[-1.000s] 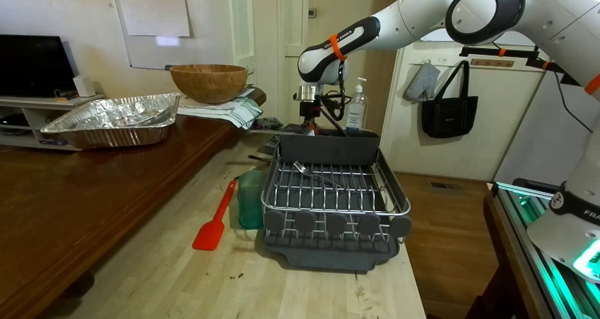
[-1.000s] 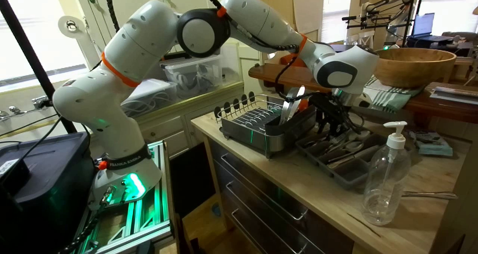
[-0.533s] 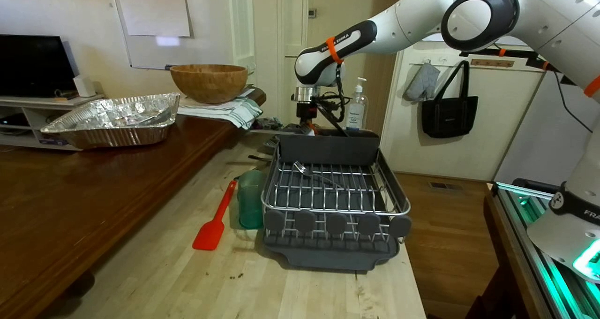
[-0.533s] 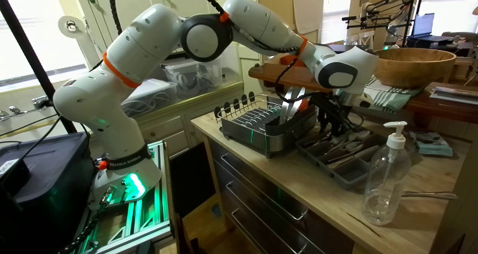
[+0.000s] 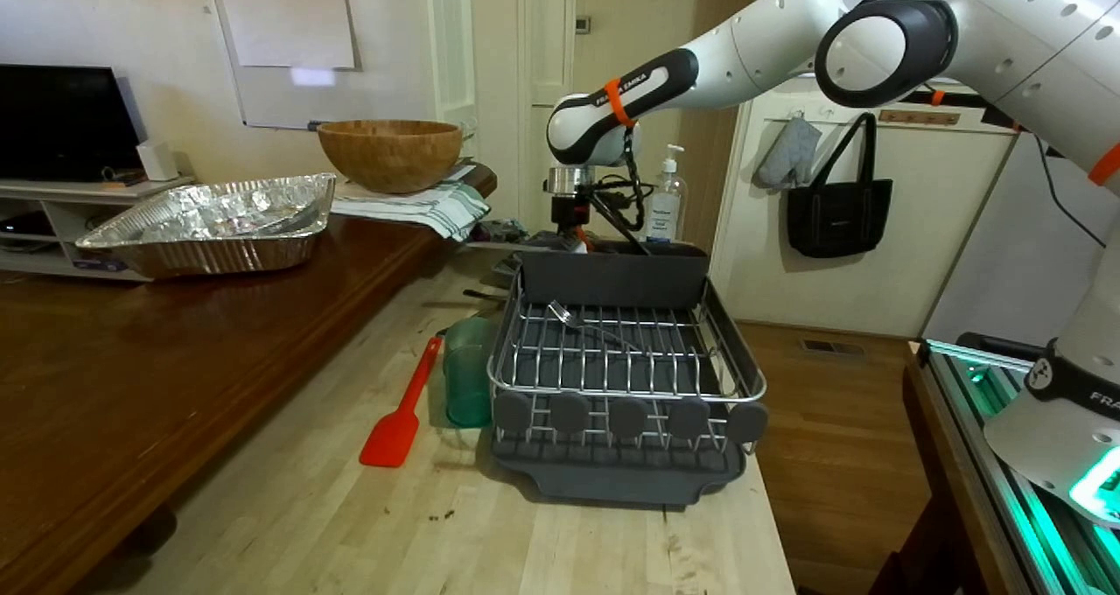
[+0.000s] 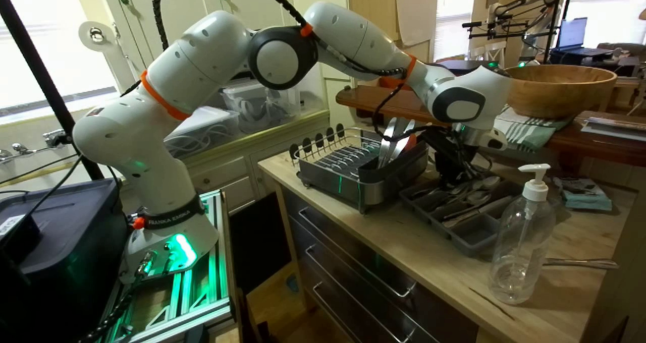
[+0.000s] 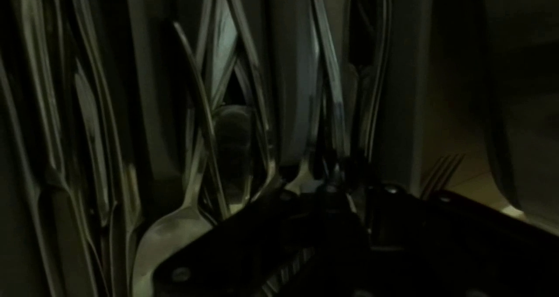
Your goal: Move the fork to the left rack
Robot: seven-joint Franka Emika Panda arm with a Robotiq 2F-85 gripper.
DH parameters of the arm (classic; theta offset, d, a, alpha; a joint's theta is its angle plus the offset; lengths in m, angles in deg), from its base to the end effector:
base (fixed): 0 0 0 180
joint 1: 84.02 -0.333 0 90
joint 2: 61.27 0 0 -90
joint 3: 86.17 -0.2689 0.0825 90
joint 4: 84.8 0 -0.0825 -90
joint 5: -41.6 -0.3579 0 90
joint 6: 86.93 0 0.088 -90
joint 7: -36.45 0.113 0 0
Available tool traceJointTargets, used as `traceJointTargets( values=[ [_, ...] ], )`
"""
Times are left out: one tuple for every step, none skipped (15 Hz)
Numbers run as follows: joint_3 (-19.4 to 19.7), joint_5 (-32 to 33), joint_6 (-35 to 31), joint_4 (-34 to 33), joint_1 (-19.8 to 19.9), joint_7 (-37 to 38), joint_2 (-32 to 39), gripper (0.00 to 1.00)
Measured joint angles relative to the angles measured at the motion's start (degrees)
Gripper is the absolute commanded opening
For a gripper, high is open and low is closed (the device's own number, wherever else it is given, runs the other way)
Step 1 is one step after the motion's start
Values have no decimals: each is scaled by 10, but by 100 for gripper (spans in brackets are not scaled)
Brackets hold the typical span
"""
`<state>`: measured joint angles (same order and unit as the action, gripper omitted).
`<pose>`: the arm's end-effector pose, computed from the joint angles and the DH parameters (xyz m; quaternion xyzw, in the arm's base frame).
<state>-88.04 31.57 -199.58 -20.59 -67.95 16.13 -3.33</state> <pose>0.6681 -0.1624 0.1607 -0.9923 -0.0063 0.0512 0.1122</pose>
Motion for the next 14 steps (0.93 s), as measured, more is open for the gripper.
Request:
traceJointTargets(
  values=[
    [3, 4, 0, -2, -3, 4, 2, 41],
    [5, 8, 1, -4, -7, 10, 3, 19],
    [8, 15, 3, -7, -12, 15, 4, 7],
    [12, 23, 4, -10, -18, 22, 6, 3],
    [17, 33, 8, -13, -23, 28, 8, 0],
    [20, 39, 13, -16, -28, 34, 9, 39],
    [22, 46, 18, -19, -32, 38, 11, 5],
    [25, 53, 22, -22, -36, 41, 13, 7],
    [26, 58, 26, -26, -38, 44, 15, 4],
    [27, 61, 28, -30, -40, 45, 17, 0],
    [28, 64, 30, -31, -41, 46, 18, 2],
    [28, 65, 32, -32, -42, 47, 19, 1],
    [28, 66, 34, -33, -42, 49, 21, 0],
    [29, 66, 37, -34, -42, 50, 22, 0]
  ],
)
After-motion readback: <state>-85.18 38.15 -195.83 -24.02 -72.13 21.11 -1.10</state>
